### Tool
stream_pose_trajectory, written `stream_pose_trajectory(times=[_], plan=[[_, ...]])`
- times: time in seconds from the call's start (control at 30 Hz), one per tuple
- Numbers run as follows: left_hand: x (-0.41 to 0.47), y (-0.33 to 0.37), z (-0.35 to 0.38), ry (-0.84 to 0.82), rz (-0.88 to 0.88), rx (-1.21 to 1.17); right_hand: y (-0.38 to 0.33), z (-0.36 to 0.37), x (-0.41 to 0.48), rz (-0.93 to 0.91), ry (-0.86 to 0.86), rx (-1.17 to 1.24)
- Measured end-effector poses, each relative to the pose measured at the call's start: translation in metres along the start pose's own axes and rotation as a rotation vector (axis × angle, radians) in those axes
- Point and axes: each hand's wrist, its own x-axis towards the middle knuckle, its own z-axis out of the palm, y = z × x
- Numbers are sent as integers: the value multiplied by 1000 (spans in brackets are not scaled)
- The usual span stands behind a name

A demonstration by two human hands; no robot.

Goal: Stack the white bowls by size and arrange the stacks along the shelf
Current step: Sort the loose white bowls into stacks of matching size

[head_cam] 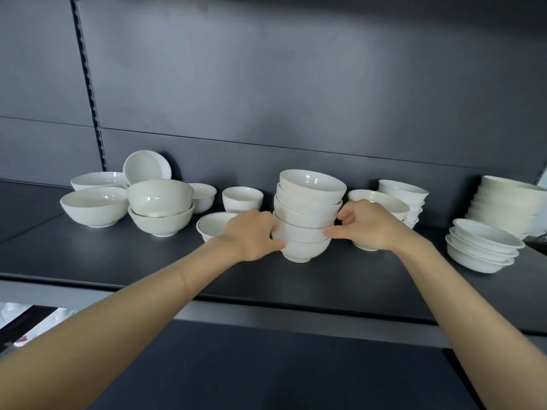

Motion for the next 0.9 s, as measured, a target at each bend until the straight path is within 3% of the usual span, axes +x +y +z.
stream_pose_trajectory(times=[0.33,0.57,0.9], plan=[[-36,-39,-87,92,46,231,-85,-17,-25,-125,25,-275],[-67,-108,-137,178,16,277,-164,21,-10,-266,57,-264],[-94,-245,-171,159,5,272,-270,108,24,-211,72,-179]])
